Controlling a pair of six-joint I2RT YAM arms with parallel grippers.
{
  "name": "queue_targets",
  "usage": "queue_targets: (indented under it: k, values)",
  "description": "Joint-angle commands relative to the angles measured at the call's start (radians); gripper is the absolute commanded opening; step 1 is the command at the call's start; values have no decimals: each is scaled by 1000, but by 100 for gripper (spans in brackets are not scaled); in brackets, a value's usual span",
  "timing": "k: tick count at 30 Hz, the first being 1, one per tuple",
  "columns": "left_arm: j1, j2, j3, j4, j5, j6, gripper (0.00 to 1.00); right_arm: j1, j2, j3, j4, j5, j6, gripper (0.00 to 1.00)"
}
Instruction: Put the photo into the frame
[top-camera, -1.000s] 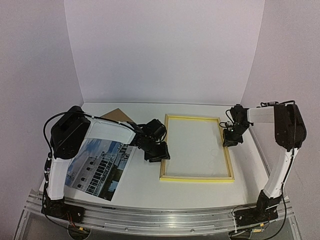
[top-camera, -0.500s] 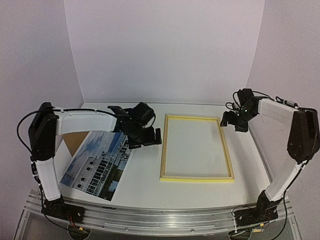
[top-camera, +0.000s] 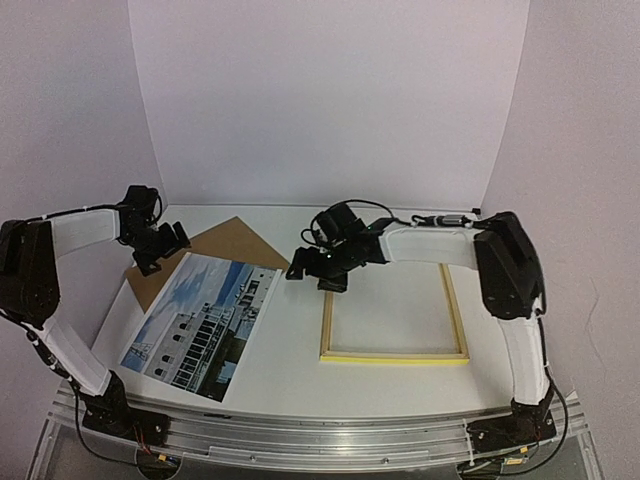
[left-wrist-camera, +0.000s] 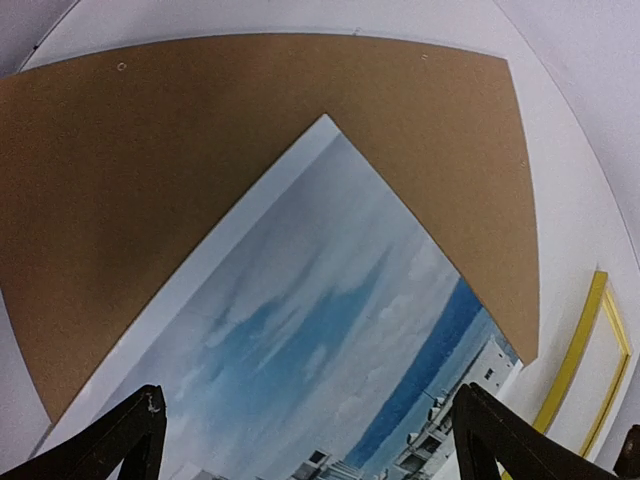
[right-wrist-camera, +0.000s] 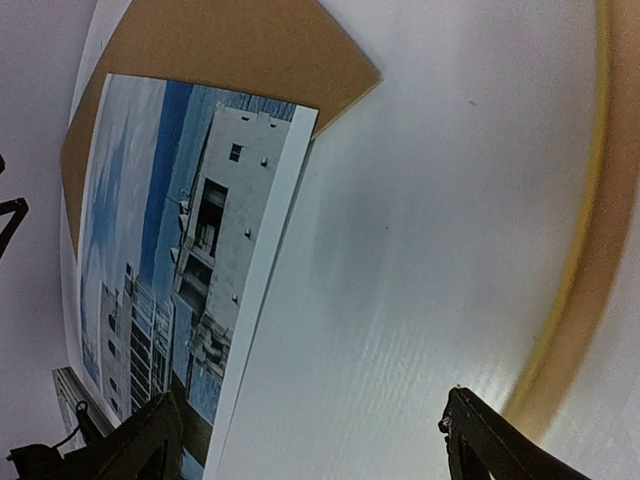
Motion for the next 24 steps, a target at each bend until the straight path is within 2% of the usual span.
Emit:
queue_targets:
  k: [1, 8, 16, 24]
  values:
    - [91, 54, -34, 92, 104, 68, 100, 6, 160, 162, 64, 22, 159, 86]
    - [143, 121, -74, 127, 109, 85, 100, 13, 350, 359, 97, 28, 213, 85]
    - [145, 164, -120, 158, 116, 72, 100, 13, 457, 443, 99, 85, 268, 84]
    - [145, 164, -169, 185, 144, 61, 100, 28, 542, 532, 113, -35, 303, 81]
